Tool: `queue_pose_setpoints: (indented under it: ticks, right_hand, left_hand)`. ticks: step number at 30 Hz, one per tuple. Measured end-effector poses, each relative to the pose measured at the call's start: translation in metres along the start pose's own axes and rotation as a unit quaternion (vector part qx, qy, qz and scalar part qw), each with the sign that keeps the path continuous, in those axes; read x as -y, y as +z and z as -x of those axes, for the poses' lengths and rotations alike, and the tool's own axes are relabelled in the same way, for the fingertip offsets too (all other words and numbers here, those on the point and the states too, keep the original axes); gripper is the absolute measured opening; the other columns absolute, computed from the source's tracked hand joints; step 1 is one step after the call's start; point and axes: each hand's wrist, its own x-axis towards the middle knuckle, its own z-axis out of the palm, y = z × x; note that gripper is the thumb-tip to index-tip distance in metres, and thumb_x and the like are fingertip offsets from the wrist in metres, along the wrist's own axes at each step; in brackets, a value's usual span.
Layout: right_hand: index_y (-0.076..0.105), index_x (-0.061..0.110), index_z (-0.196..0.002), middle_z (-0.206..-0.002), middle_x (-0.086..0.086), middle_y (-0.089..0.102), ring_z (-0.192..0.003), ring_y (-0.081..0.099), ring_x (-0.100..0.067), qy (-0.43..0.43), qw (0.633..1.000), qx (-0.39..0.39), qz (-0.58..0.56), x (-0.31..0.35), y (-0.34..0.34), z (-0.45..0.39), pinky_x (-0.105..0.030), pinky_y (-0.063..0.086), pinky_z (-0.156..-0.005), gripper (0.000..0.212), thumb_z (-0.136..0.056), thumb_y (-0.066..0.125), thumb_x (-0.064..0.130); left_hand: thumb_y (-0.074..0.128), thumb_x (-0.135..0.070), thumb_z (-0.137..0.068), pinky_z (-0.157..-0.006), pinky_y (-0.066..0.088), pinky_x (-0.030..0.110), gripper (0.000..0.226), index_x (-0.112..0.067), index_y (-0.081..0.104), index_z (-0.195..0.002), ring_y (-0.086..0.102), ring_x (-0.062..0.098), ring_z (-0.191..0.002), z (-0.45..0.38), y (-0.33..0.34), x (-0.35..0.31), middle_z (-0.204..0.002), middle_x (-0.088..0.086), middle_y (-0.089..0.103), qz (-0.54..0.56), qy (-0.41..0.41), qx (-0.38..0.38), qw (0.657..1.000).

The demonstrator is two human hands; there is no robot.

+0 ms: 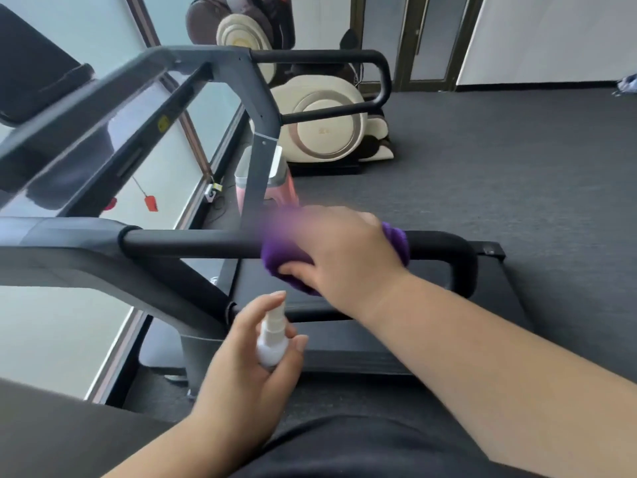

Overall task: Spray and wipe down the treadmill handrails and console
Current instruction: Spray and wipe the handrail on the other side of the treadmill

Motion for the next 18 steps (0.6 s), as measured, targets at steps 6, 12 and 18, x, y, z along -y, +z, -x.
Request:
queue_pose_setpoints:
  ticks: [6,12,18]
  right_hand:
    - [0.058,0.029,-0.134,-0.127,-0.005,0.062,-0.110,0.060,-0.032,0.005,0.999,-0.035,0.012,-0.067,-0.010,0.040,-0.048,0.047,-0.088,0.062,-0.086,0.046,0.067]
    - [0.063,0.020,-0.132,-0.123,-0.006,0.065,-0.104,0.062,-0.033,0.026,0.982,-0.128,-0.137,-0.132,-0.007,0.076,-0.047,0.053,-0.087,0.058,-0.088,0.057,0.058]
    - [0.051,0.014,-0.138,-0.133,-0.011,0.049,-0.122,0.050,-0.019,0.053,0.919,-0.158,-0.358,-0.173,0.029,0.120,-0.023,0.035,-0.108,0.061,-0.093,0.054,0.054]
  left_hand:
    - [0.063,-0.044,-0.087,-0.063,0.051,0.025,0.053,-0.057,0.040,-0.133,0.063,0.011,-0.065,-0.006,0.043,-0.017,-0.095,-0.012,0.066,0.007,-0.020,0.024,0.999]
    - [0.062,-0.045,-0.087,-0.070,0.048,0.015,0.053,-0.057,0.038,-0.133,0.066,0.013,-0.074,-0.009,0.093,-0.034,-0.095,-0.013,0.065,-0.012,-0.022,0.009,1.000]
    - [0.062,-0.047,-0.085,-0.065,0.052,0.025,0.052,-0.060,0.038,-0.130,0.065,0.012,-0.068,-0.008,0.134,-0.050,-0.094,-0.014,0.066,-0.029,-0.036,0.013,0.999]
